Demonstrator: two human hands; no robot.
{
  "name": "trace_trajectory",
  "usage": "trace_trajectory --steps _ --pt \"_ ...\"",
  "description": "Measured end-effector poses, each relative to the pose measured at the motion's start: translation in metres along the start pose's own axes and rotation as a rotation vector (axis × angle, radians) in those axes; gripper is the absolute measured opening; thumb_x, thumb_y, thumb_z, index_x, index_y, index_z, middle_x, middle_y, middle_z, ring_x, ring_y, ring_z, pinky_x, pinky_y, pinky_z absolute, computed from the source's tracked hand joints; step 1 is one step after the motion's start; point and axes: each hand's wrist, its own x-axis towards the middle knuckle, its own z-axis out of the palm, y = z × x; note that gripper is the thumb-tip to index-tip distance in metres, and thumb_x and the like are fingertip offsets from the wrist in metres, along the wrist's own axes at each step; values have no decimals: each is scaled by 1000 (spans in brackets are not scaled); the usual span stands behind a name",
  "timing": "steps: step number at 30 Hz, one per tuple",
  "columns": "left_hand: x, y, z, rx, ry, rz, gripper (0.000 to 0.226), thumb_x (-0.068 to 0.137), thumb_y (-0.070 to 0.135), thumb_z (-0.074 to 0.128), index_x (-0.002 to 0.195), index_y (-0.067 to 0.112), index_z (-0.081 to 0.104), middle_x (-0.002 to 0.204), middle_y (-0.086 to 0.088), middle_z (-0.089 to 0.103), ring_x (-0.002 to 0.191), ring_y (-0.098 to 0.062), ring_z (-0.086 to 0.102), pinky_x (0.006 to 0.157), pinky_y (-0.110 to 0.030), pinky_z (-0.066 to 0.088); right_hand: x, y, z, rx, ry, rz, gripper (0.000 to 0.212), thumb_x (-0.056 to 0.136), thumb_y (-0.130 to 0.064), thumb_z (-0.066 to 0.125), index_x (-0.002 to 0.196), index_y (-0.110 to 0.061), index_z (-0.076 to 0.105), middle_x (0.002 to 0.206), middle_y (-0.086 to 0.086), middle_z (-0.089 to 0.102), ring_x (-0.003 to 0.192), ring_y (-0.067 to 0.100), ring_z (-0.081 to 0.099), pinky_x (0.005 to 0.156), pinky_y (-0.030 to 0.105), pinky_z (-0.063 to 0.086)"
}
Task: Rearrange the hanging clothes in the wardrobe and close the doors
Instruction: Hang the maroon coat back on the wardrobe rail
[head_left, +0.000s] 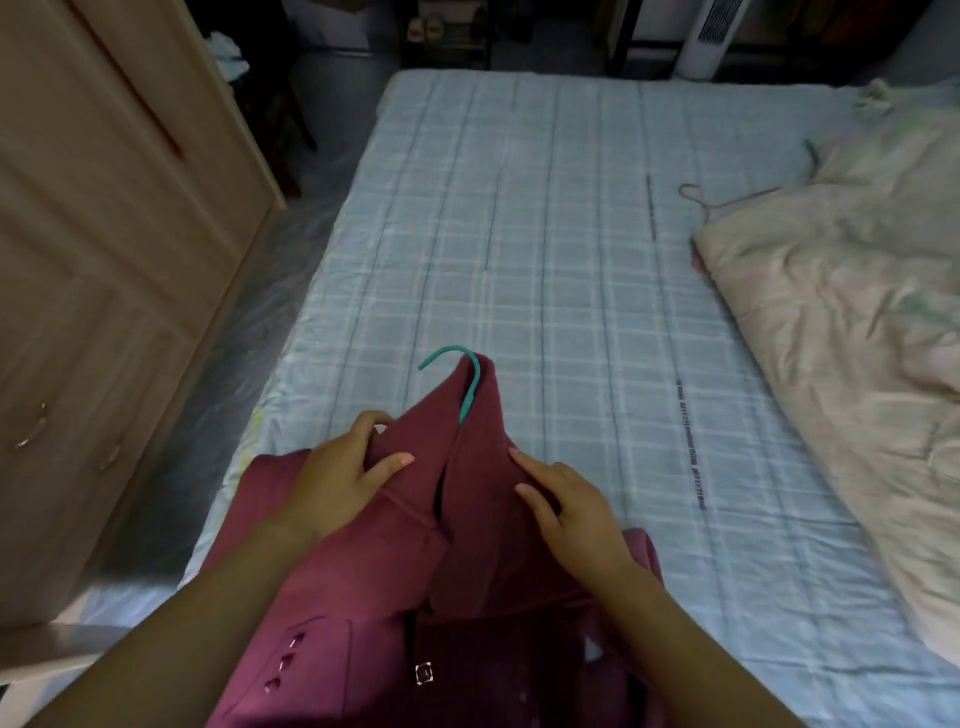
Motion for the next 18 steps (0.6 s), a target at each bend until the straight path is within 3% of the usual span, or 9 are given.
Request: trace_trajectory --steps 2,5,8,11,13,16,18 --pt "-30 24 -2 9 64 61 48 85 49 60 128 36 44 99 14 63 88 -6 62 79 -21 46 -27 -8 -17 3 49 -38 42 89 -48 42 129 -41 51 78 -10 52 73 3 50 73 8 39" --pt "-76 51 -7 -19 172 130 41 79 60 53 117 45 49 102 25 60 95 6 56 79 -1 36 -58 -21 -34 43 73 -65 41 89 -50 42 126 -41 54 84 -9 61 78 3 56 78 10 41" --pt "-116 62 -14 6 279 97 60 75 65 42 119 28 59 104 19 64 93 2 58 78 -11 39 -75 -39 -40 113 83 -107 36 89 -47 49 122 -37 59 101 -13 68 93 0 61 86 11 43" --pt "-160 59 -30 172 413 56 65 77 63 39 114 15 63 103 -2 71 94 -21 65 77 -26 44 -84 -70 -33 164 74 -164 26 91 -34 59 116 -35 65 111 -21 64 104 -4 58 92 14 43" --pt "-196 52 -47 209 471 5 67 78 62 38 110 10 65 99 -12 71 91 -31 66 76 -35 48 -90 -100 -24 146 61 -220 24 89 -37 60 112 -34 67 110 -19 66 103 -2 59 92 17 44" --pt "-253 40 -77 158 578 -87 70 77 63 39 112 8 64 103 -14 70 96 -32 65 79 -35 48 -98 -152 -9 115 5 -360 31 85 -48 55 108 -32 68 107 -16 68 100 1 61 89 19 46" --pt "-293 33 -96 105 656 -164 61 78 61 47 108 11 65 93 -4 69 89 -28 64 71 -28 41 -106 -188 3 101 -30 -462 35 84 -51 53 107 -31 69 105 -15 69 98 2 61 87 15 43"
